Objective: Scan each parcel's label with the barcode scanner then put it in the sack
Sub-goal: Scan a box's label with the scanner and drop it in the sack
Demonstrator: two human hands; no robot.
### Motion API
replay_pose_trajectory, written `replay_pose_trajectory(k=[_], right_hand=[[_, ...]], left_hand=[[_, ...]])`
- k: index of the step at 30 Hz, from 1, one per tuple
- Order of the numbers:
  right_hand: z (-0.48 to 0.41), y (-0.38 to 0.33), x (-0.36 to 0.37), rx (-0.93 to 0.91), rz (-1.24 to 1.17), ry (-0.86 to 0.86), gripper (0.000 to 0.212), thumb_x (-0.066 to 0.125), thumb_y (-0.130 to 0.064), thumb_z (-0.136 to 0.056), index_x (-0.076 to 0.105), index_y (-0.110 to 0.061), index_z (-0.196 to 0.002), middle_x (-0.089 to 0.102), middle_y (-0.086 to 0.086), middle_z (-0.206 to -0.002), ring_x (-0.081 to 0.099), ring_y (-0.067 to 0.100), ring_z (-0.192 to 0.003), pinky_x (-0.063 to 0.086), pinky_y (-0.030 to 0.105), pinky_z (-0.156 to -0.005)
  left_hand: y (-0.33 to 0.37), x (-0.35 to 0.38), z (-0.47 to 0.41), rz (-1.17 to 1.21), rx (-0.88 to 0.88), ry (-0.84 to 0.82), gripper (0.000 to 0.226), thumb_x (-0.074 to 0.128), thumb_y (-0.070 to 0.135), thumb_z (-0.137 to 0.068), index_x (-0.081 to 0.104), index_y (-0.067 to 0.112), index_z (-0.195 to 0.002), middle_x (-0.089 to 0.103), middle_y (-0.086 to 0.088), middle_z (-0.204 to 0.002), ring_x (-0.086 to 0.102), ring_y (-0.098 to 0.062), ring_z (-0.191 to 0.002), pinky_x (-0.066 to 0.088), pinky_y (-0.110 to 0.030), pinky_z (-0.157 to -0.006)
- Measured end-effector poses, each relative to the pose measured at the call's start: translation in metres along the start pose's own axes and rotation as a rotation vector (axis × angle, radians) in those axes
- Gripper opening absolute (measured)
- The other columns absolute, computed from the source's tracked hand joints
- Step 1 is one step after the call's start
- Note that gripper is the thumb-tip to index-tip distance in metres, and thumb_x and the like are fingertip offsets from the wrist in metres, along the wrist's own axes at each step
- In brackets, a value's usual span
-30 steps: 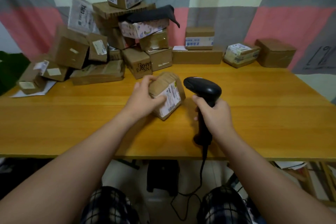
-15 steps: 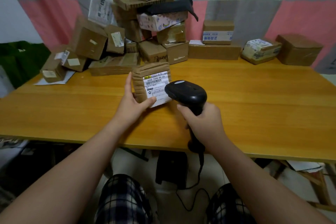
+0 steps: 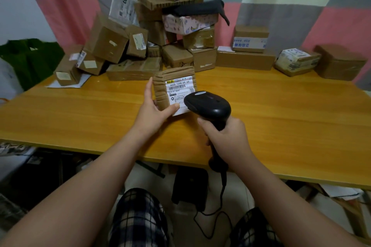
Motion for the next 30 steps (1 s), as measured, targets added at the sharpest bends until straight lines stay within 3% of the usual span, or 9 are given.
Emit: replay_pose_trajectory(k=[5, 10, 13, 15, 18, 20, 23, 27, 30], right_hand=[[0.005, -0.018, 0.043, -0.073, -0.052, -0.157, 0.019, 0.074, -0.025, -0.083, 0.06, -0.031, -0.072, 0.061, -0.017, -0.055, 0.062, 0.009, -0.061, 0.046, 0.023, -0.057], [0.034, -0.054, 0.127, -0.158, -0.143, -0.425, 0.02, 0.074, -0.017, -0.082, 0.062, -0.025, -0.068, 0.059, -0.016, -0.05, 0.055, 0.001, -0.053, 0.042, 0.017, -0.052], [0.064, -0.067, 0.187, -0.189, -0.146, -0.59, 0.017, 0.075, -0.018, -0.081, 0.063, -0.011, -0.073, 0.056, -0.014, -0.051, 0.052, 0.002, -0.052, 0.04, 0.017, -0.051], [0.088, -0.07, 0.231, -0.173, -0.156, -0.74, 0.014, 0.076, -0.016, -0.081, 0.064, -0.013, -0.086, 0.061, -0.02, -0.064, 0.057, -0.003, -0.062, 0.041, 0.013, -0.056], [0.122, -0.055, 0.295, -0.023, -0.198, -0.913, 0.05, 0.079, -0.015, -0.079, 0.057, -0.022, -0.124, 0.067, -0.011, -0.107, 0.062, 0.0, -0.097, 0.052, 0.02, -0.081], [0.14, -0.045, 0.331, 0.025, -0.161, -0.966, 0.048, 0.079, -0.017, -0.079, 0.06, -0.017, -0.123, 0.069, -0.001, -0.107, 0.064, 0.009, -0.098, 0.052, 0.027, -0.082], [0.155, -0.04, 0.374, -0.037, -0.091, -0.945, 0.026, 0.079, -0.015, -0.079, 0.065, -0.013, -0.1, 0.067, -0.004, -0.087, 0.062, 0.001, -0.08, 0.046, 0.014, -0.069], [0.177, -0.028, 0.43, -0.184, 0.151, -0.926, 0.05, 0.086, -0.037, -0.066, 0.064, -0.015, -0.106, 0.066, 0.008, -0.105, 0.061, 0.021, -0.102, 0.05, 0.033, -0.085], [0.201, -0.012, 0.454, -0.214, 0.286, -0.972, 0.061, 0.086, -0.042, -0.065, 0.058, -0.013, -0.111, 0.057, 0.007, -0.119, 0.056, 0.024, -0.109, 0.048, 0.035, -0.089]], left_hand=[[0.004, -0.049, 0.041, 0.071, 0.019, 0.15, 0.1, 0.072, 0.009, -0.083, 0.002, 0.034, -0.151, 0.061, 0.0, -0.118, 0.062, 0.01, -0.087, 0.049, -0.008, -0.073], [-0.015, -0.149, 0.131, -0.013, -0.001, 0.428, 0.099, 0.076, 0.018, -0.079, 0.008, 0.047, -0.146, 0.06, 0.01, -0.117, 0.06, 0.006, -0.101, 0.049, -0.017, -0.088], [-0.035, -0.212, 0.197, -0.103, -0.042, 0.61, 0.099, 0.08, 0.019, -0.076, 0.012, 0.05, -0.142, 0.053, 0.021, -0.125, 0.054, 0.008, -0.112, 0.043, -0.007, -0.088], [-0.054, -0.247, 0.239, -0.121, -0.103, 0.707, 0.097, 0.08, 0.018, -0.076, 0.016, 0.046, -0.143, 0.052, 0.019, -0.13, 0.051, 0.006, -0.119, 0.042, -0.015, -0.096], [-0.082, -0.292, 0.298, -0.209, -0.206, 0.851, 0.096, 0.076, 0.014, -0.079, 0.014, 0.035, -0.149, 0.051, 0.024, -0.125, 0.05, 0.014, -0.113, 0.04, -0.019, -0.099], [-0.101, -0.317, 0.333, -0.219, -0.278, 0.955, 0.097, 0.076, 0.012, -0.08, 0.013, 0.036, -0.149, 0.054, 0.015, -0.127, 0.053, 0.008, -0.113, 0.042, -0.02, -0.101], [-0.127, -0.347, 0.378, -0.266, -0.417, 1.085, 0.097, 0.076, 0.014, -0.08, 0.012, 0.036, -0.149, 0.056, 0.007, -0.126, 0.057, -0.01, -0.115, 0.041, -0.03, -0.101], [-0.155, -0.368, 0.408, -0.342, -0.546, 1.104, 0.097, 0.078, 0.019, -0.078, 0.015, 0.029, -0.151, 0.056, 0.006, -0.121, 0.056, -0.01, -0.106, 0.039, -0.025, -0.092], [-0.181, -0.373, 0.411, -0.328, -0.608, 1.013, 0.1, 0.082, 0.025, -0.074, 0.017, 0.031, -0.149, 0.058, 0.008, -0.122, 0.059, -0.012, -0.109, 0.041, -0.027, -0.094]])
Point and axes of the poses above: each hand's wrist, its own z-axis away from the middle knuckle, its own x-axis out of the palm, y = z × x, the point moved 8 cm from there along -z, towards the middle knuckle
